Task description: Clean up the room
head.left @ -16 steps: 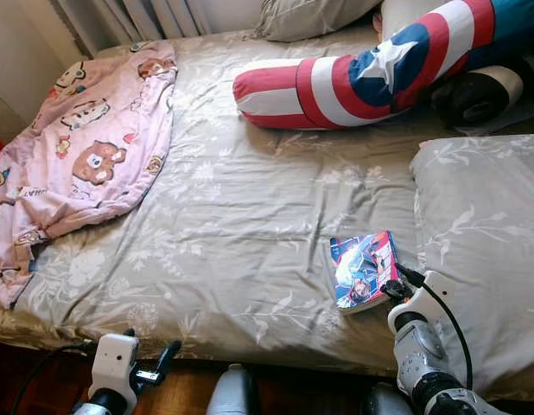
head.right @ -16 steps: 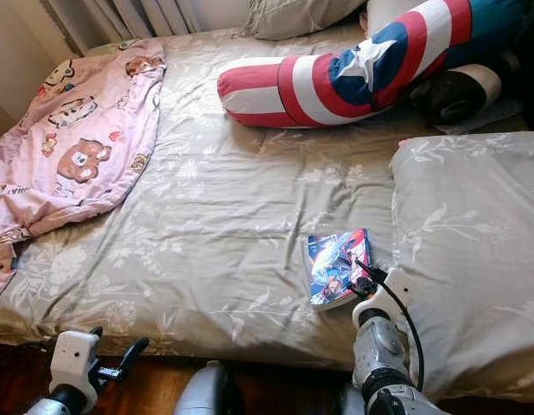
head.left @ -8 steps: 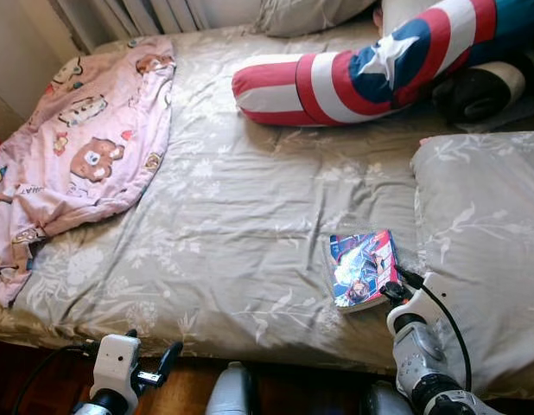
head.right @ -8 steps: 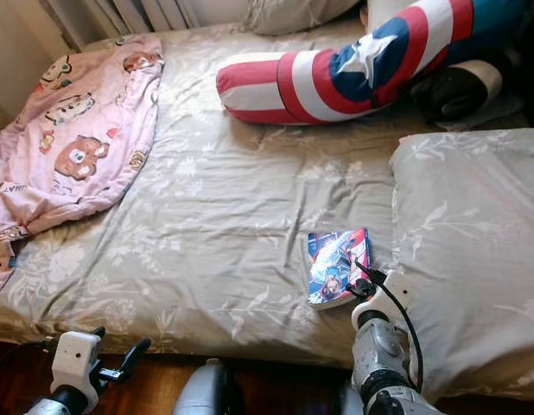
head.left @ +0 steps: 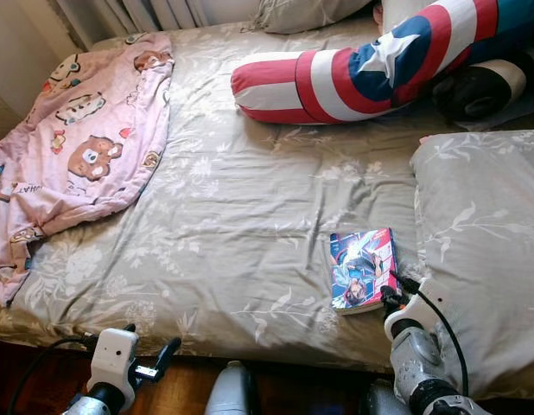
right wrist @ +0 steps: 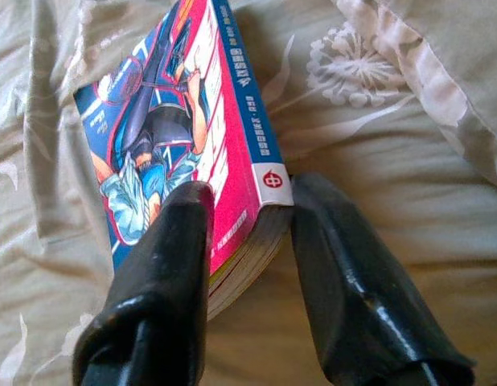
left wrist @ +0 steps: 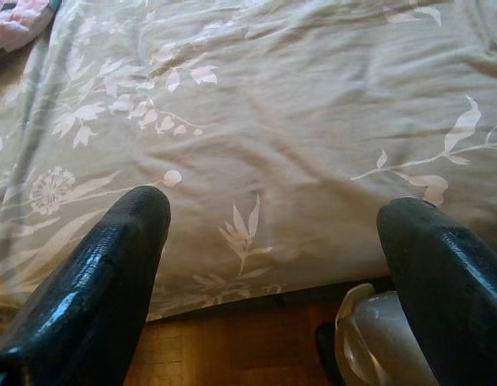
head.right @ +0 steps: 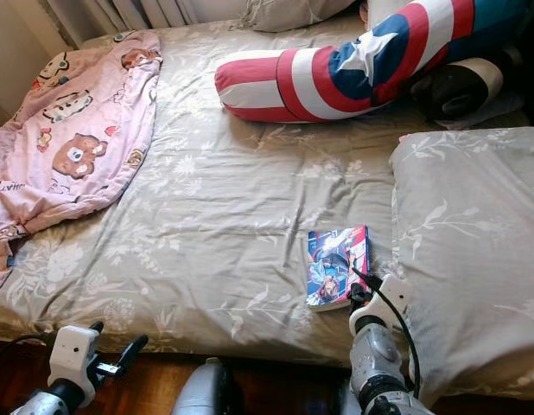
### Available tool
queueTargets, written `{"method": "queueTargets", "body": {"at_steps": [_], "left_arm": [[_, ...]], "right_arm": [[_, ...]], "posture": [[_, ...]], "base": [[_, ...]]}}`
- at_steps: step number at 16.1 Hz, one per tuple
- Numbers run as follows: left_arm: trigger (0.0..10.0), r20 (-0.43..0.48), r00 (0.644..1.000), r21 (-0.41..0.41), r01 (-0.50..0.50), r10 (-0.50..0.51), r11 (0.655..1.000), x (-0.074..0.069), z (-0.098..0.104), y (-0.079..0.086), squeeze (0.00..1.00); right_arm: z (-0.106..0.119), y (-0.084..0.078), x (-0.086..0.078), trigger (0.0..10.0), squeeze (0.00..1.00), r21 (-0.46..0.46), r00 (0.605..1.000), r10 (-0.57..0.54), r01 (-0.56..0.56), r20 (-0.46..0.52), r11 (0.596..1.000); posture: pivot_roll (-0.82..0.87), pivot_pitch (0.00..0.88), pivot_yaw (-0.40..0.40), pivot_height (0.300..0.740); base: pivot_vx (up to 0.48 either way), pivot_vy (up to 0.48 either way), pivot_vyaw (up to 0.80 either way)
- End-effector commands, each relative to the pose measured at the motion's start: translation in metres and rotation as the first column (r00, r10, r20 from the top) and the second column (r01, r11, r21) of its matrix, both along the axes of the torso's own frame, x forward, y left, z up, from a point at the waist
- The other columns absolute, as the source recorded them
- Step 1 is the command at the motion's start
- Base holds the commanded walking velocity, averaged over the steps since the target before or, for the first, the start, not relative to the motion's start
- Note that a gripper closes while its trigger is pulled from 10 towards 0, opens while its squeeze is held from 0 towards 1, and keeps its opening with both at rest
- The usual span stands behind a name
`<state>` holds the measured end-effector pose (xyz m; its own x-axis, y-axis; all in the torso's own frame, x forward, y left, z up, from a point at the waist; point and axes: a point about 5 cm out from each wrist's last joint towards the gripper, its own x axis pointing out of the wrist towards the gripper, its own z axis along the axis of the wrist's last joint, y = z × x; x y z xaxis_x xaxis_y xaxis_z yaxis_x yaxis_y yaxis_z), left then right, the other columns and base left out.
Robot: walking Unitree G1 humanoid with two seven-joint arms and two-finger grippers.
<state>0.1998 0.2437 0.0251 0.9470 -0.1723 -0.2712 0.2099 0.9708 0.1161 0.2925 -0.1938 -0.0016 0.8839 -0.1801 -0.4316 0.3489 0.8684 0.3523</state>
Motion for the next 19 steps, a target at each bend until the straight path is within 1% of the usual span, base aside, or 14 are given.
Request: {"method": "queueTargets", "body": {"at_steps": [1, 2, 4, 5, 6, 7, 8, 12, 14, 15, 16, 17, 18, 19], "left_arm": [[10.0, -0.05, 0.999, 0.006, -0.017, 0.017, 1.0, -0.006, -0.008, 0.004, 0.0], [10.0, -0.044, 0.999, -0.004, -0.018, 0.018, 1.0, -0.003, -0.009, 0.0, 0.0], [10.0, -0.037, 0.999, -0.012, -0.019, 0.018, 1.0, 0.0, -0.008, -0.004, 0.0], [10.0, -0.035, 0.999, -0.015, -0.019, 0.018, 1.0, 0.002, -0.009, -0.005, 0.0], [10.0, -0.032, 0.999, -0.018, -0.022, 0.022, 1.0, 0.004, -0.009, -0.006, 0.0], [10.0, -0.026, 0.999, -0.026, -0.034, 0.033, 0.999, 0.008, -0.009, -0.007, 0.0], [10.0, -0.023, 0.999, -0.03, -0.037, 0.036, 0.999, 0.01, -0.009, -0.008, 0.0], [10.0, -0.029, 0.998, -0.046, -0.049, 0.048, 0.998, 0.016, -0.014, -0.012, 0.0], [10.0, -0.066, 0.992, -0.08, -0.109, 0.104, 0.991, 0.022, -0.024, -0.013, 0.0], [10.0, -0.08, 0.988, -0.101, -0.137, 0.13, 0.985, 0.029, -0.028, -0.016, 0.0], [10.0, -0.091, 0.984, -0.138, -0.166, 0.154, 0.977, 0.041, -0.03, -0.022, 0.0], [10.0, -0.101, 0.982, -0.149, -0.173, 0.159, 0.973, 0.044, -0.031, -0.025, 0.0], [10.0, -0.17, 0.971, -0.195, -0.2, 0.168, 0.96, 0.045, -0.041, -0.035, 0.0], [10.0, -0.188, 0.969, -0.189, -0.195, 0.159, 0.963, 0.045, -0.044, -0.038, 0.0]], "right_arm": [[-0.011, 0.007, -0.009, 10.0, 0.8, 0.003, 0.998, 0.025, -0.025, -0.051, 1.0], [-0.013, 0.004, -0.012, 10.0, 0.0, -0.022, 0.997, 0.013, -0.014, -0.07, 1.0], [-0.014, -0.001, -0.015, 10.0, 0.0, -0.036, 0.997, -0.003, 0.0, -0.077, 0.999], [-0.014, -0.003, -0.015, 10.0, 1.0, -0.04, 0.997, -0.009, 0.006, -0.078, 0.999], [-0.013, -0.005, -0.015, 10.0, 1.0, -0.047, 0.997, -0.013, 0.009, -0.079, 0.999], [-0.011, -0.009, -0.012, 10.0, 0.89, -0.062, 0.997, -0.021, 0.017, -0.076, 0.998], [-0.009, -0.012, -0.011, 10.0, 0.0, -0.069, 0.997, -0.027, 0.022, -0.072, 0.997], [-0.001, -0.012, -0.003, 10.0, 0.0, -0.098, 0.999, 0.004, -0.009, -0.048, 0.995], [-0.008, 0.004, -0.008, 10.0, 0.0, -0.142, 0.989, 0.128, -0.137, -0.072, 0.98], [-0.015, 0.013, -0.015, 10.0, 0.0, -0.158, 0.974, 0.209, -0.221, -0.091, 0.962], [-0.026, 0.018, -0.028, 10.0, 0.0, -0.185, 0.949, 0.287, -0.308, -0.134, 0.933], [-0.031, 0.018, -0.035, 10.0, 0.0, -0.187, 0.943, 0.294, -0.32, -0.155, 0.929], [-0.047, 0.02, -0.058, 10.0, 0.0, -0.203, 0.913, 0.345, -0.388, -0.218, 0.899], [-0.051, 0.02, -0.065, 10.0, 0.0, -0.189, 0.91, 0.348, -0.391, -0.226, 0.901]], "posture": [[0.24, 0.241, 0.152, 0.665], [0.24, 0.236, 0.149, 0.665], [0.24, 0.231, 0.144, 0.665], [0.23, 0.225, 0.138, 0.665], [0.23, 0.222, 0.134, 0.665], [0.23, 0.213, 0.13, 0.665], [0.23, 0.205, 0.127, 0.665], [0.21, 0.173, 0.103, 0.665], [0.16, 0.121, 0.073, 0.665], [0.13, 0.098, 0.059, 0.665], [0.11, 0.067, 0.043, 0.665], [0.1, 0.056, 0.04, 0.665], [0.07, 0.0, 0.022, 0.669], [0.06, 0.0, 0.019, 0.679]], "base": [[0.0, 0.0, 0.0], [0.0, 0.0, 0.0], [0.0, 0.0, 0.0], [0.0, 0.0, 0.0], [0.0, 0.0, 0.0], [0.0, 0.0, 0.0], [0.0, 0.0, 0.0], [0.0, 0.0, 0.0], [0.0, 0.0, 0.0], [0.0, 0.0, 0.0], [0.0, 0.0, 0.0], [0.0, 0.0, 0.0], [0.0, 0.0, 0.0], [0.0, 0.0, 0.0]]}}
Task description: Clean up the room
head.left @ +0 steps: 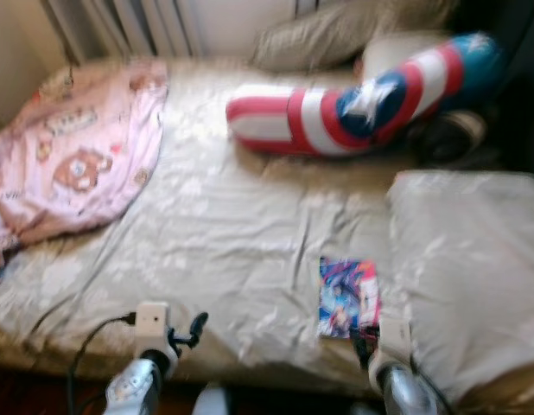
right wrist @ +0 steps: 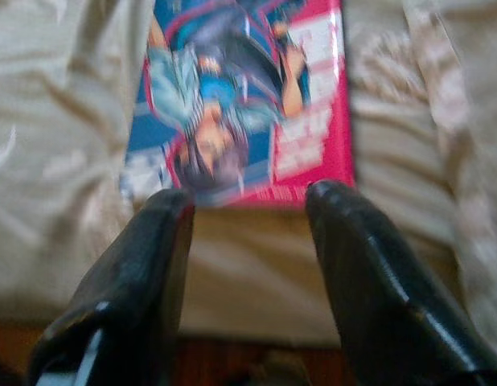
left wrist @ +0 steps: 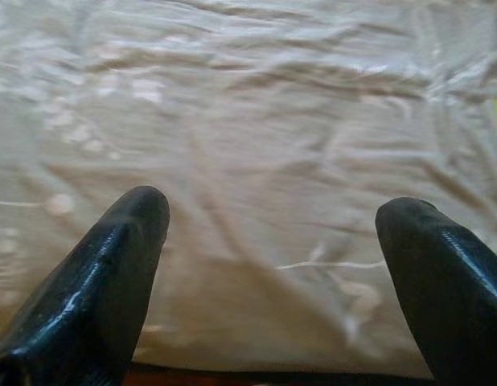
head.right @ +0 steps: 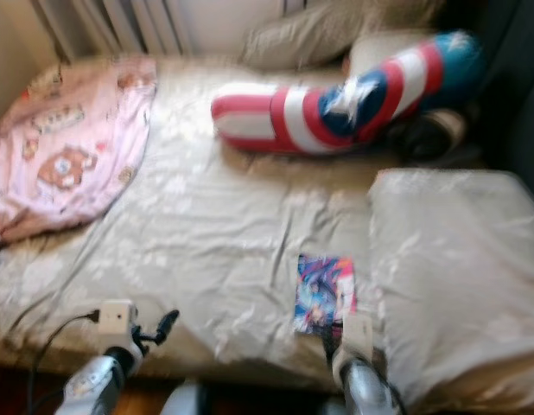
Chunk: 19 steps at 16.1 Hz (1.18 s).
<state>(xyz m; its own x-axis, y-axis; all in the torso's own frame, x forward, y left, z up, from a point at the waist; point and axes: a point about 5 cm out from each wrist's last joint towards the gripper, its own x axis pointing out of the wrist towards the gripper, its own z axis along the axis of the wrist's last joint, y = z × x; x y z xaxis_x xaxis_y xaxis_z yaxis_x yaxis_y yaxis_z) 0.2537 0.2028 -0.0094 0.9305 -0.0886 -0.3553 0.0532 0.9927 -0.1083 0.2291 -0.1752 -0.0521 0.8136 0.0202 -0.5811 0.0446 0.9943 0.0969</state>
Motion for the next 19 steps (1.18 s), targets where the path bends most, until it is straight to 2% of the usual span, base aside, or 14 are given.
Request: {"method": "queueTargets", "body": {"at_steps": [1, 2, 3, 5, 7, 9, 11, 13, 14, 16, 19], "left_arm": [[10.0, -0.064, 0.998, 0.005, -0.009, 0.009, 1.0, -0.009, -0.011, 0.001, 0.0], [10.0, -0.091, 0.996, 0.0, -0.006, 0.006, 1.0, -0.01, -0.016, -0.002, 0.0], [10.0, -0.164, 0.986, -0.008, -0.011, 0.009, 1.0, -0.013, -0.025, -0.006, 0.0], [10.0, -0.238, 0.971, -0.012, -0.009, 0.006, 1.0, -0.019, -0.034, -0.009, 0.0], [10.0, -0.324, 0.946, 0.0, 0.009, -0.009, 1.0, -0.03, -0.045, -0.012, 0.0], [10.0, -0.419, 0.908, 0.087, 0.036, 0.004, 0.996, -0.049, -0.058, -0.004, 0.0], [10.0, -0.477, 0.873, 0.093, -0.068, 0.104, 0.993, -0.081, -0.07, 0.018, 0.0], [10.0, -0.525, 0.844, 0.112, -0.06, 0.11, 0.992, -0.093, -0.074, 0.026, 0.0], [10.0, -0.531, 0.84, 0.116, -0.06, 0.113, 0.991, -0.093, -0.075, 0.027, 0.0], [10.0, -0.53, 0.841, 0.118, -0.054, 0.109, 0.992, -0.086, -0.072, 0.024, 0.0], [10.0, -0.53, 0.844, 0.132, -0.021, 0.088, 0.991, -0.083, -0.072, 0.022, 0.0]], "right_arm": [[-0.003, 0.0, -0.005, 10.0, 0.0, -0.003, 1.0, 0.012, -0.012, -0.012, 1.0], [-0.008, -0.002, -0.012, 10.0, 0.0, 0.007, 0.999, -0.019, 0.019, -0.042, 1.0], [-0.014, -0.001, -0.021, 10.0, 0.0, 0.011, 0.995, -0.032, 0.034, -0.097, 0.999], [-0.018, 0.004, -0.025, 10.0, 0.0, 0.009, 0.992, -0.002, 0.004, -0.13, 1.0], [-0.023, 0.004, -0.031, 10.0, 0.0, -0.012, 0.984, -0.002, 0.0, -0.178, 1.0], [-0.028, 0.007, -0.039, 10.0, 0.0, -0.027, 0.974, 0.005, -0.012, -0.225, 1.0], [-0.031, 0.015, -0.044, 10.0, 0.0, 0.002, 0.968, 0.036, -0.037, -0.247, 0.999], [-0.035, 0.016, -0.051, 10.0, 0.0, -0.024, 0.962, 0.043, -0.051, -0.269, 0.998], [-0.035, 0.013, -0.053, 10.0, 0.0, -0.02, 0.961, 0.019, -0.025, -0.276, 0.999], [-0.037, 0.009, -0.056, 10.0, 0.0, -0.036, 0.955, 0.02, -0.032, -0.296, 0.999], [-0.038, 0.007, -0.058, 10.0, 0.0, -0.041, 0.953, 0.029, -0.043, -0.302, 0.998]], "posture": [[0.06, 0.0, 0.016, 0.689], [0.05, 0.0, 0.01, 0.699], [0.04, 0.0, 0.002, 0.714], [0.03, 0.0, -0.007, 0.734], [0.03, 0.0, -0.012, 0.74], [0.03, 0.0, -0.012, 0.74], [0.03, 0.0, -0.012, 0.74], [0.03, 0.0, -0.007, 0.74], [0.03, 0.0, -0.006, 0.74], [0.03, 0.0, -0.01, 0.74], [0.03, 0.0, -0.015, 0.74]], "base": [[0.0, 0.0, 0.0], [0.0, 0.0, 0.0], [0.0, 0.0, 0.0], [0.0, 0.0, 0.0], [0.0, 0.0, 0.0], [0.0, 0.0, 0.0], [0.0, 0.0, 0.0], [0.0, 0.0, 0.0], [0.0, 0.0, 0.0], [0.0, 0.0, 0.0], [0.0, 0.0, 0.0]]}}
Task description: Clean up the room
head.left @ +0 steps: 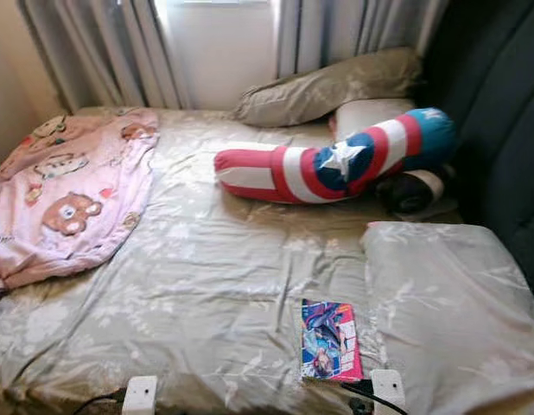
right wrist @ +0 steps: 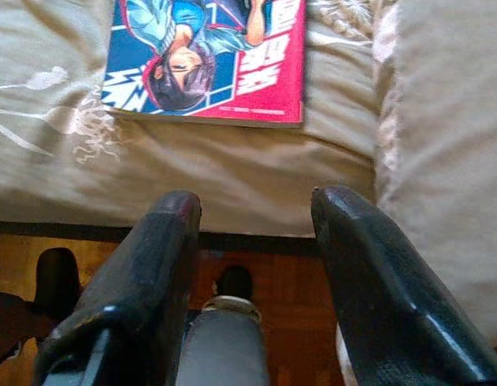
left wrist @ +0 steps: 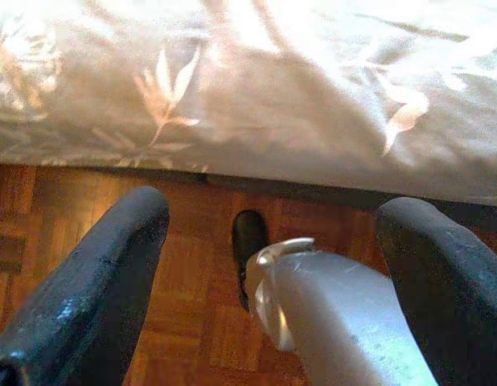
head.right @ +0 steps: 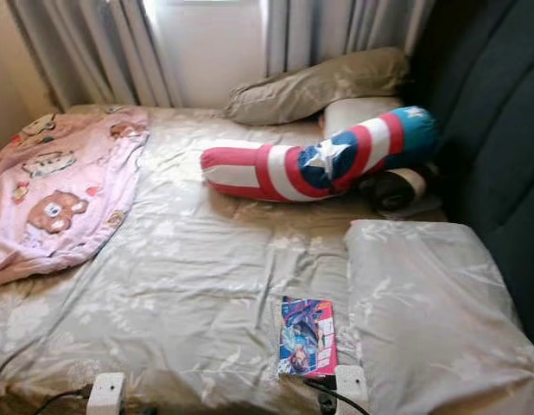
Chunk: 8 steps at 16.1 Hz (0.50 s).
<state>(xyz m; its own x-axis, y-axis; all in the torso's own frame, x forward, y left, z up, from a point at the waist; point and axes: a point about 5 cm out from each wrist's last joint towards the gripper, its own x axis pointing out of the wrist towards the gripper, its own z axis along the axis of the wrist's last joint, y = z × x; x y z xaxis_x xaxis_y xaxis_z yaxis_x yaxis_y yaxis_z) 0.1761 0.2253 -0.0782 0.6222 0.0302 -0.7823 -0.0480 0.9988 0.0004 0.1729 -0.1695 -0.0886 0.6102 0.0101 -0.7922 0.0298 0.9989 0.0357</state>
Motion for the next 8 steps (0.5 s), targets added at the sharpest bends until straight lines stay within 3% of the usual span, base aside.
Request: {"method": "queueTargets", "body": {"at_steps": [1, 8], "left_arm": [[10.0, -0.027, 1.0, 0.018, 0.012, -0.012, 1.0, -0.0046, -0.0026, 0.0001, 0.0], [10.0, -0.003, 0.999, 0.006, -0.032, 0.032, 0.999, -0.0039, -0.0004, 0.006, 0.0]], "right_arm": [[-0.0015, 0.001, -0.0027, 10.0, 0.0, 0.001, 1.0, 0.003, -0.003, -0.014, 1.0], [-0.0009, 0.0076, -0.0006, 10.0, 0.0, 0.008, 0.999, 0.032, -0.032, -0.007, 0.999]], "posture": [[0.03, 0.0, -0.014, 0.74], [0.03, 0.0, -0.003, 0.74]], "base": [[0.0, 0.0, 0.0], [0.0, 0.0, 0.0]]}}
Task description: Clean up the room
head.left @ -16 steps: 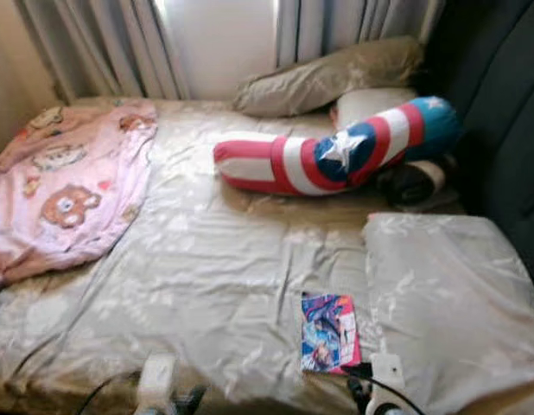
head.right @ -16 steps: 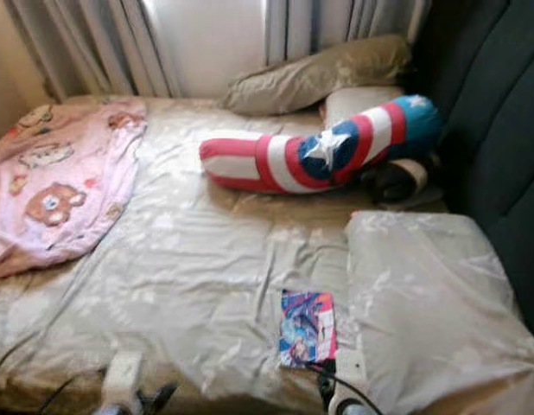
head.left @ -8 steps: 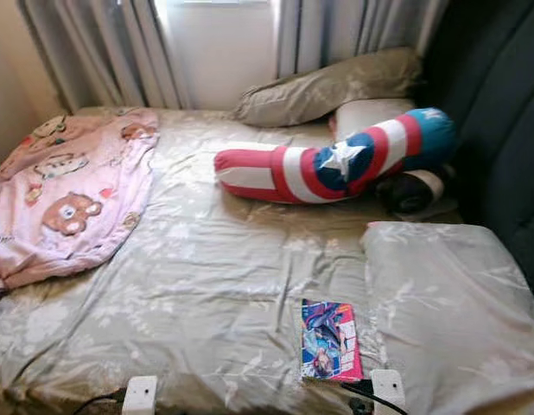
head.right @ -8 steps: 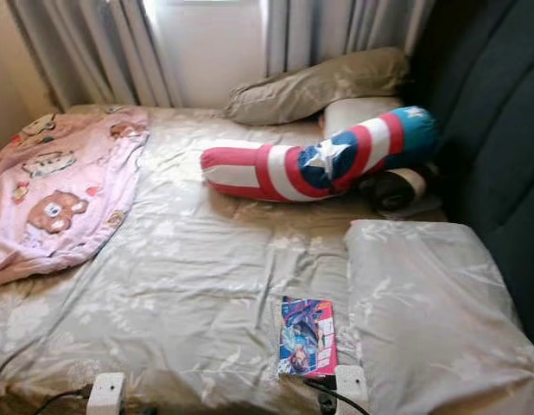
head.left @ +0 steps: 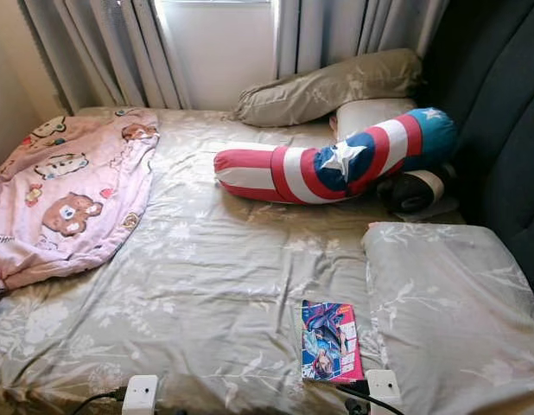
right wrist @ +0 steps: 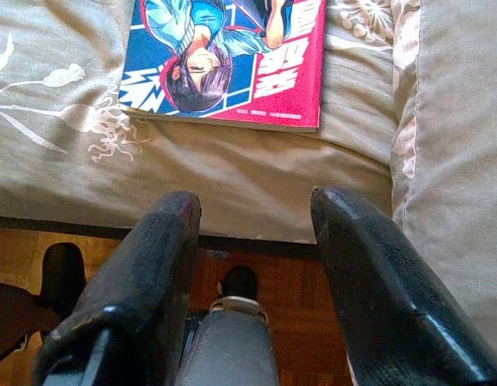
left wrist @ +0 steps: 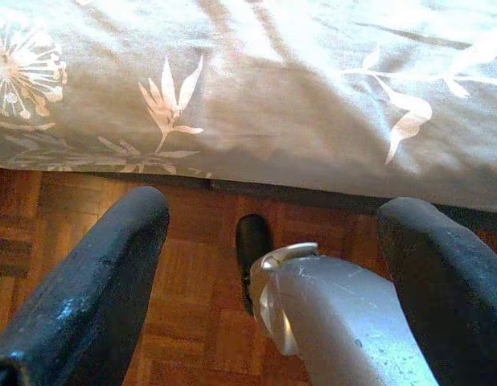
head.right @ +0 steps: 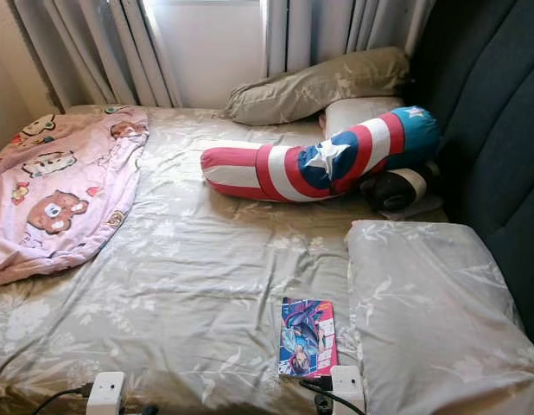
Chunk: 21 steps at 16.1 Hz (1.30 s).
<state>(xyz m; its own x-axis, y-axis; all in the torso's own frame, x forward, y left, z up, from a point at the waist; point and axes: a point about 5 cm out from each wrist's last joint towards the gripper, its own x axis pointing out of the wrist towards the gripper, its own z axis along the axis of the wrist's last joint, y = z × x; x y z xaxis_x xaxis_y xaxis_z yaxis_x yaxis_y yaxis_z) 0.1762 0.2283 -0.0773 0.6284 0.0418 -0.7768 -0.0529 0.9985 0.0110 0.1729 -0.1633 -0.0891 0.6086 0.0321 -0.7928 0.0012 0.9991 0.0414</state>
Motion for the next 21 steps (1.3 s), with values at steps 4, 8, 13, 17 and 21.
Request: {"method": "queueTargets", "body": {"at_steps": [4, 8, 13, 17, 21], "left_arm": [[10.0, -0.004, 1.0, -0.008, 0.002, -0.002, 1.0, 0.005, 0.0, -0.007, 0.0], [10.0, 0.004, 1.0, -0.01, 0.014, -0.014, 1.0, 0.007, 0.0, -0.011, 0.0], [10.0, 0.003, 1.0, -0.026, -0.013, 0.013, 1.0, 0.007, 0.0, -0.01, 0.0], [10.0, 0.002, 1.0, -0.027, -0.007, 0.007, 1.0, 0.007, 0.0, -0.01, 0.0], [10.0, 0.003, 1.0, -0.032, -0.01, 0.01, 0.999, 0.007, 0.0, -0.01, 0.0]], "right_arm": [[-0.001, 0.002, -0.002, 10.0, 0.0, -0.002, 1.0, 0.015, -0.015, -0.006, 1.0], [-0.002, 0.002, -0.004, 10.0, 0.0, -0.002, 1.0, 0.024, -0.024, -0.012, 1.0], [-0.002, 0.0, -0.004, 10.0, 0.0, 0.006, 1.0, -0.007, 0.007, -0.009, 1.0], [-0.001, 0.0, -0.002, 10.0, 0.0, 0.013, 1.0, -0.001, 0.002, -0.005, 1.0], [-0.001, 0.002, -0.002, 10.0, 0.0, 0.001, 1.0, 0.024, -0.024, -0.009, 1.0]], "posture": [[0.04, 0.0, -0.007, 0.74], [0.04, 0.0, -0.011, 0.74], [0.04, 0.0, -0.014, 0.74], [0.04, 0.0, -0.014, 0.74], [0.04, 0.0, -0.011, 0.74]], "base": [[0.0, 0.0, 0.8], [0.0, 0.0, 0.8], [0.0, 0.067, 0.16], [0.0, 0.431, 0.0], [0.0, 0.412, 0.0]]}}
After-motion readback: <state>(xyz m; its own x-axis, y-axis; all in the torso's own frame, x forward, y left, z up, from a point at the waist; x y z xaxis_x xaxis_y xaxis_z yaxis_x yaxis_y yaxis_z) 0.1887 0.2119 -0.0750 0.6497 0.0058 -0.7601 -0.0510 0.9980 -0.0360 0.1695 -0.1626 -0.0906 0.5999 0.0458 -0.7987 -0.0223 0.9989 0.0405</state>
